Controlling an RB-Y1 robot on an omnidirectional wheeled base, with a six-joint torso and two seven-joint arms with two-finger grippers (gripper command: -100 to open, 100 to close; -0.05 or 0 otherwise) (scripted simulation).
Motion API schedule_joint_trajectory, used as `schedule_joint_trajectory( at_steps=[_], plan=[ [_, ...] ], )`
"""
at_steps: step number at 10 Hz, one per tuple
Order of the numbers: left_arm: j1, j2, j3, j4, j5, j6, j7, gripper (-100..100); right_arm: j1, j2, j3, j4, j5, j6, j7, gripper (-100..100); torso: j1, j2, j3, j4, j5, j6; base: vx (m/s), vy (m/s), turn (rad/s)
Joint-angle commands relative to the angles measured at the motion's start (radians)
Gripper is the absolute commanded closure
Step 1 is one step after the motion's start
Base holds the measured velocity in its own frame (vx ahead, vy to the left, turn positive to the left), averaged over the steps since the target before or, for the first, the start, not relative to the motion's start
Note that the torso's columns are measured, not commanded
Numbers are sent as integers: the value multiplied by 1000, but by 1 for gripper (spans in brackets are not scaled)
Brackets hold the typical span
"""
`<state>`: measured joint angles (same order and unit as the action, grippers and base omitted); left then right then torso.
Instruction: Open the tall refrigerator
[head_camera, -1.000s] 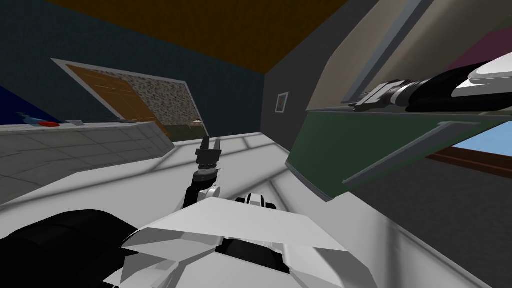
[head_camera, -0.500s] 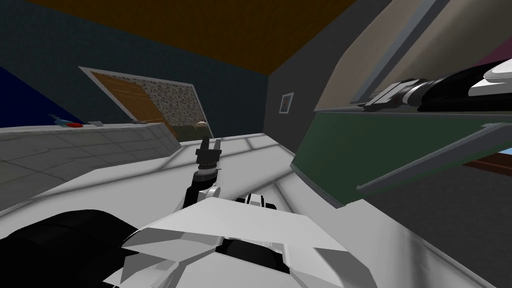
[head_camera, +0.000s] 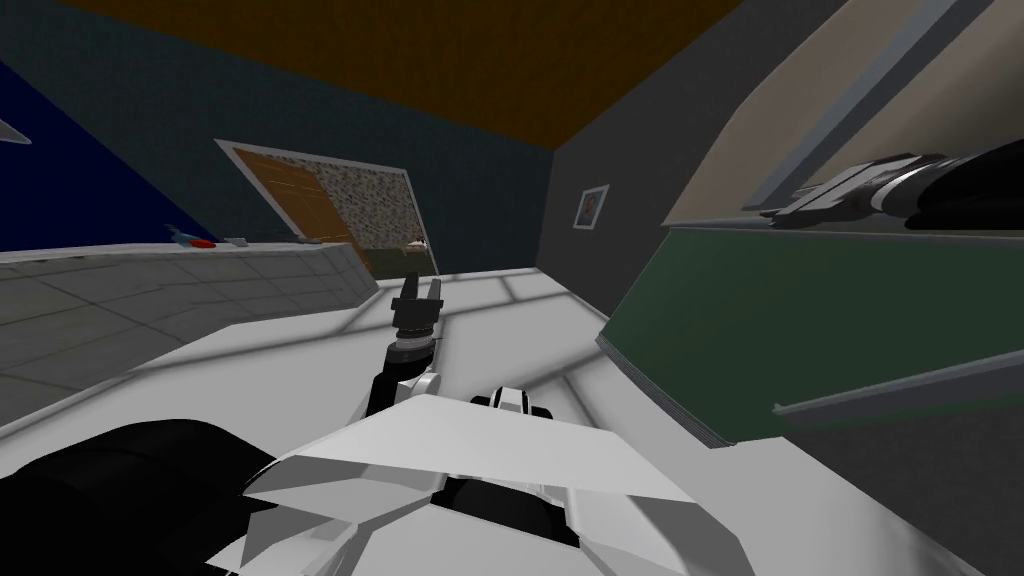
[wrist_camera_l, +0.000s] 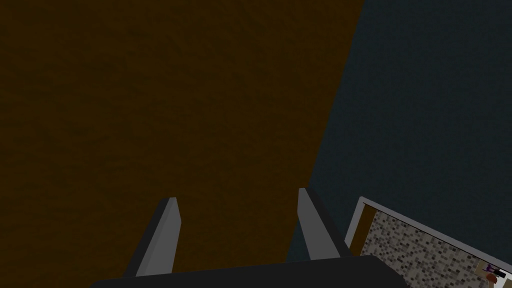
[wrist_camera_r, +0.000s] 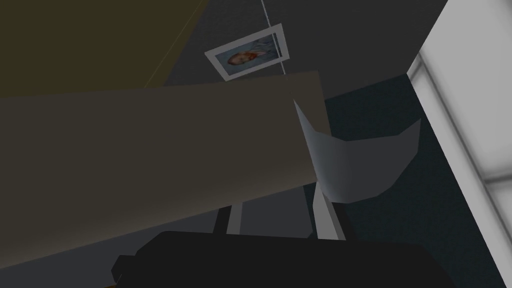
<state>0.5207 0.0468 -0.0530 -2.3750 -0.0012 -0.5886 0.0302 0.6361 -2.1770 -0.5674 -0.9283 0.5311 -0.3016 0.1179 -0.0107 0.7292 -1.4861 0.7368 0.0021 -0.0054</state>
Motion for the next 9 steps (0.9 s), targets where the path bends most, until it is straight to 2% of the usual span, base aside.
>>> schedule_joint_trajectory(
  at_steps=[1, 2, 3, 4, 5, 6, 8, 9],
  plan=[
    [0, 0, 0, 0, 0, 0, 0, 0, 27, -11, -31, 48, -23, 1, 22, 100, -2, 1, 0, 2, 1, 1, -13, -16, 4],
    [0, 0, 0, 0, 0, 0, 0, 0, 37, 0, -12, 86, -20, -14, 25, 100, -1, 0, 0, 2, 0, 1, 60, 108, 227],
    [0, 0, 0, 0, 0, 0, 0, 0, 37, 0, -12, 121, -20, -14, 25, 100, 8, -9, -5, -2, 1, -3, 61, 153, 134],
    [0, 0, 0, 0, 0, 0, 0, 0, 37, 0, -12, 121, -20, -14, 25, 100, 13, -11, -7, -3, 4, -3, 38, 91, -15],
    [0, 0, 0, 0, 0, 0, 0, 0, 47, 11, 7, 162, -17, -28, 27, 100, 10, -8, -5, -2, 4, -2, 91, 145, 211],
    [0, 0, 0, 0, 0, 0, 0, 0, 47, 11, 7, 184, -17, -28, 27, 100, 10, -10, -6, -4, 2, -6, 104, 165, 129],
    [0, 0, 0, 0, 0, 0, 0, 0, 34, 11, 24, 182, -14, -28, 27, 100, 5, -5, -4, -2, 2, -5, 32, 72, -11],
    [0, 0, 0, 0, 0, 0, 0, 0, 47, 11, 7, 194, -17, -28, 27, 100, 2, -3, -3, -1, 3, -4, 0, 10, 7]
  ],
)
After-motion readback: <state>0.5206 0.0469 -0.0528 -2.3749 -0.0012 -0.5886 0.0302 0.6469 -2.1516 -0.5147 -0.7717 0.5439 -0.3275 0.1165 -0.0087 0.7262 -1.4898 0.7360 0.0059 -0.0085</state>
